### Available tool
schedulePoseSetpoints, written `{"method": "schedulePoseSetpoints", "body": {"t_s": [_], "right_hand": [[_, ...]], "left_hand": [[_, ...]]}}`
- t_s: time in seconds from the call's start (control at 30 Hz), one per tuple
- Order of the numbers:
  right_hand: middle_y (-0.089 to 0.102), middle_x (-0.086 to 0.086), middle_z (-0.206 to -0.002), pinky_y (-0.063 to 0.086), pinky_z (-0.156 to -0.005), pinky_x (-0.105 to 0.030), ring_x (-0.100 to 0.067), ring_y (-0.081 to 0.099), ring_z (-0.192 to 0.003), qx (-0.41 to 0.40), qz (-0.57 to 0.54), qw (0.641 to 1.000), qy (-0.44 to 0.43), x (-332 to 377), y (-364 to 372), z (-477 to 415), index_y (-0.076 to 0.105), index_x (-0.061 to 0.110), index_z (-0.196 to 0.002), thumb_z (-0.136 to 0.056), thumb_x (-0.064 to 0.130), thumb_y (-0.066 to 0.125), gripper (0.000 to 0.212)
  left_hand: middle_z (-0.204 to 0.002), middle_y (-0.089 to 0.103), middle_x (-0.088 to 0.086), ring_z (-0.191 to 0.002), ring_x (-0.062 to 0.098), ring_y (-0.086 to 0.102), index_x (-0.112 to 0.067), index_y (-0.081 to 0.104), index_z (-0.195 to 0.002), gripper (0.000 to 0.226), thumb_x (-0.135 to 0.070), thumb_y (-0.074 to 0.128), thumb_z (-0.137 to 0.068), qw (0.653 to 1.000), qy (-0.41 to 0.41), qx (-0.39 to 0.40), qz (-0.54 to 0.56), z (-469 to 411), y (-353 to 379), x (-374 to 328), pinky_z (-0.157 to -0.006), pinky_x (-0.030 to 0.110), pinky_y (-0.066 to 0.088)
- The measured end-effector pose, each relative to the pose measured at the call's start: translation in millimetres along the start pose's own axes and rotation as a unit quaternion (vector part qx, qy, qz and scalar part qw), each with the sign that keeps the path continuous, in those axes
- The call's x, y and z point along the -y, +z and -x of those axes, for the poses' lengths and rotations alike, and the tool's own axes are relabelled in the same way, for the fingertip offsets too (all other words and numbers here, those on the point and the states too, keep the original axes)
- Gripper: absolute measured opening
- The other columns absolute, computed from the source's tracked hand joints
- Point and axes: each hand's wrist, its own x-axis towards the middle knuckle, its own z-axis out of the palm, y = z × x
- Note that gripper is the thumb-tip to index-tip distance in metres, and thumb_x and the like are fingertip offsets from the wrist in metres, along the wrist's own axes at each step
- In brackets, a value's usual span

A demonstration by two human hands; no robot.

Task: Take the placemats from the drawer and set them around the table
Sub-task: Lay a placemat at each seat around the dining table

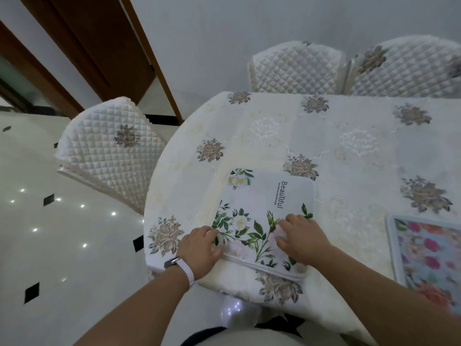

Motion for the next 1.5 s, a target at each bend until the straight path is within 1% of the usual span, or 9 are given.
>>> {"method": "schedulePoseSetpoints", "body": {"t_s": [0.23,0.5,0.8,0.97,1.07,1.13,1.2,1.33,1.5], "right_hand": [[0.052,-0.006,-0.118,0.044,-0.081,-0.036,-0.024,0.05,-0.107,-0.017,-0.067,0.99,0.125,-17.6,3.3,-0.4,0.052,0.017,-0.115,-0.093,0.045,0.044,0.036],[0.043,-0.012,-0.127,0.046,-0.085,-0.04,-0.028,0.044,-0.113,-0.014,-0.194,0.941,0.277,-11.4,17.2,1.8,0.041,0.012,-0.129,-0.092,0.041,0.047,0.048],[0.04,-0.013,-0.133,0.043,-0.093,-0.042,-0.032,0.043,-0.119,-0.027,-0.327,0.88,0.343,-6.7,12.2,-5.3,0.037,0.011,-0.138,-0.088,0.029,0.055,0.057],[0.042,-0.014,-0.129,0.044,-0.089,-0.041,-0.033,0.046,-0.116,-0.021,-0.313,0.874,0.372,-7.1,15.8,-7.3,0.037,0.009,-0.138,-0.088,0.03,0.055,0.057],[0.042,-0.015,-0.132,0.044,-0.09,-0.041,-0.033,0.047,-0.117,-0.039,-0.342,0.86,0.377,-10.5,17.1,-6.3,0.037,0.011,-0.142,-0.087,0.025,0.056,0.06],[0.045,-0.015,-0.128,0.046,-0.089,-0.041,-0.033,0.051,-0.111,-0.06,-0.395,0.828,0.395,-14.7,15.1,-5.3,0.039,0.012,-0.14,-0.083,0.023,0.056,0.061],[0.055,-0.013,-0.117,0.052,-0.078,-0.039,-0.03,0.06,-0.096,-0.09,-0.449,0.784,0.419,-20.1,12.7,-4.0,0.041,0.01,-0.138,-0.079,0.024,0.057,0.063],[0.065,-0.008,-0.096,0.048,-0.061,-0.031,-0.023,0.063,-0.075,-0.098,-0.503,0.736,0.442,-25.8,11.5,-2.8,0.046,0.008,-0.132,-0.085,0.018,0.059,0.05],[0.06,-0.005,-0.084,0.045,-0.056,-0.029,-0.019,0.057,-0.066,-0.103,-0.526,0.719,0.443,-22.6,8.9,-4.1,0.045,0.009,-0.126,-0.087,0.013,0.057,0.042]], "left_hand": [[-0.143,0.045,0.001,-0.124,0.025,0.047,-0.022,0.04,-0.144,0.057,-0.044,0.044,-0.092,0.997,-0.038,0.071,0.015,-41.1,-2.5,-10.5,-0.095,0.038,0.045],[-0.144,0.042,0.01,-0.13,0.033,0.042,-0.021,0.039,-0.143,0.057,-0.041,0.054,-0.092,0.961,-0.181,0.094,0.187,-74.0,-1.4,-28.8,-0.106,0.043,0.039],[-0.132,0.047,0.017,-0.121,0.036,0.046,-0.009,0.045,-0.135,0.049,-0.031,0.053,-0.092,0.955,-0.222,0.066,0.187,-95.4,-7.8,-30.6,-0.095,0.041,0.041],[-0.133,0.046,0.017,-0.122,0.036,0.045,-0.007,0.045,-0.133,0.053,-0.034,0.057,-0.088,0.924,-0.281,0.064,0.252,-105.5,-13.2,-40.2,-0.097,0.039,0.038],[-0.125,0.054,0.019,-0.111,0.036,0.056,-0.004,0.053,-0.127,0.058,-0.04,0.059,-0.081,0.909,-0.3,0.084,0.276,-117.4,-16.7,-33.4,-0.09,0.037,0.048],[-0.104,0.064,0.021,-0.084,0.031,0.062,0.002,0.063,-0.108,0.041,-0.03,0.06,-0.082,0.9,-0.289,0.079,0.317,-121.1,-20.1,-31.4,-0.062,0.027,0.046],[-0.077,0.058,0.012,-0.063,0.02,0.049,-0.005,0.057,-0.077,0.013,-0.014,0.057,-0.087,0.892,-0.28,0.078,0.347,-120.8,-21.6,-33.8,-0.051,0.026,0.033],[-0.082,0.056,0.008,-0.07,0.019,0.051,-0.004,0.054,-0.084,0.003,-0.005,0.055,-0.087,0.885,-0.252,0.079,0.384,-115.1,-21.4,-38.7,-0.06,0.028,0.04],[-0.092,0.063,0.013,-0.079,0.025,0.058,-0.004,0.06,-0.097,0.012,-0.008,0.058,-0.086,0.885,-0.226,0.055,0.403,-107.0,-21.4,-39.2,-0.078,0.038,0.052]]}}
